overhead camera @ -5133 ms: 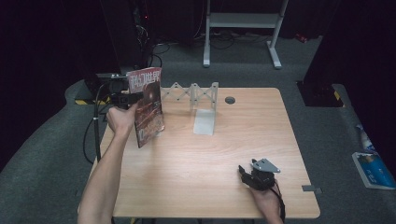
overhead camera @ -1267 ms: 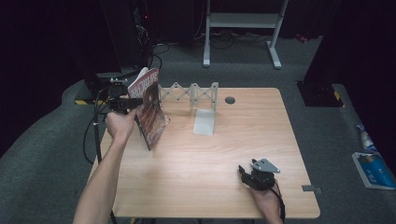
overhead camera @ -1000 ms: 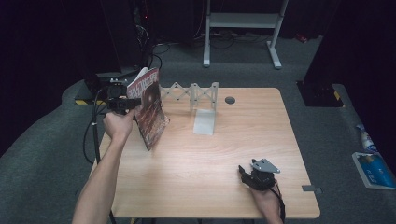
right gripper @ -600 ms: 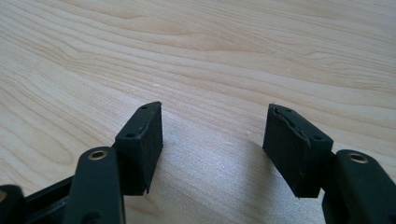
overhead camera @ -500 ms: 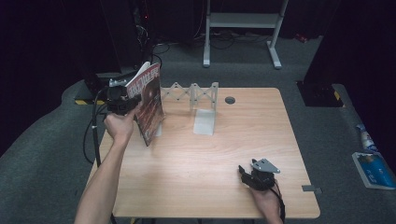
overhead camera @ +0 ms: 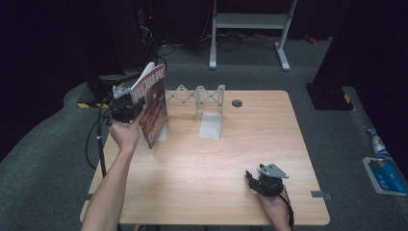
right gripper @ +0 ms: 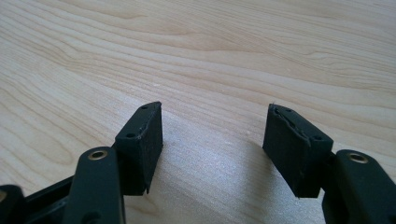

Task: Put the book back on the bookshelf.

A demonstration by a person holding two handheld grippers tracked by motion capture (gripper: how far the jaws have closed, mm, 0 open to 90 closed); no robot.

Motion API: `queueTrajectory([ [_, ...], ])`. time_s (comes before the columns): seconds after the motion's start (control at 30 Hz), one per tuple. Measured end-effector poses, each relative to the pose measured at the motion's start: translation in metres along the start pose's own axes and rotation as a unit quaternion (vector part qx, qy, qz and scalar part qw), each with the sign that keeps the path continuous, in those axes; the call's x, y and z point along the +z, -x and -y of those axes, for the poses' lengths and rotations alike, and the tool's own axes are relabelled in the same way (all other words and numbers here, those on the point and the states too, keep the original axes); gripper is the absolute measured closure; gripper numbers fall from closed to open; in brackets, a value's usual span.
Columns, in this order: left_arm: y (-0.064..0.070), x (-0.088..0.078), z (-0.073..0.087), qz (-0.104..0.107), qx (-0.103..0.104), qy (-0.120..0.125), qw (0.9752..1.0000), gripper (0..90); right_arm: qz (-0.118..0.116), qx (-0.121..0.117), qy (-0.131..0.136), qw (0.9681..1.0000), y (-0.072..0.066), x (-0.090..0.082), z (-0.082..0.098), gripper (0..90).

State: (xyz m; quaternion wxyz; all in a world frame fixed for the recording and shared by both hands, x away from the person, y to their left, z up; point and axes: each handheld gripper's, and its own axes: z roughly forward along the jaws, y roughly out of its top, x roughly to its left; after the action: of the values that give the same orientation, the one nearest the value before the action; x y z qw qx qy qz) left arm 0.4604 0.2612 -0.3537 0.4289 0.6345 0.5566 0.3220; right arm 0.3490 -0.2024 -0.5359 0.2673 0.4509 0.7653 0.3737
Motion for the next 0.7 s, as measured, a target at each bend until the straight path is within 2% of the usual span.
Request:
queueTrajectory([
  [0.13,0.000,0.002,0.008,-0.001,0.006,0.007,1.0000,83.9,0.000,0.001,0.000,1.0000,0.000,0.000,0.000,37.7],
  [0.3,-0.002,0.004,0.016,0.008,0.007,0.009,0.9999,83.7,0.000,0.000,0.000,1.0000,0.000,0.000,0.000,37.7],
  [0.47,-0.006,0.002,0.017,0.010,0.011,-0.005,0.9999,83.1,0.000,0.000,0.000,1.0000,0.000,0.000,0.000,37.7],
  [0.7,-0.015,-0.001,0.019,0.008,0.005,-0.021,0.9997,82.3,0.000,0.000,0.000,1.0000,0.000,0.000,0.000,37.6],
])
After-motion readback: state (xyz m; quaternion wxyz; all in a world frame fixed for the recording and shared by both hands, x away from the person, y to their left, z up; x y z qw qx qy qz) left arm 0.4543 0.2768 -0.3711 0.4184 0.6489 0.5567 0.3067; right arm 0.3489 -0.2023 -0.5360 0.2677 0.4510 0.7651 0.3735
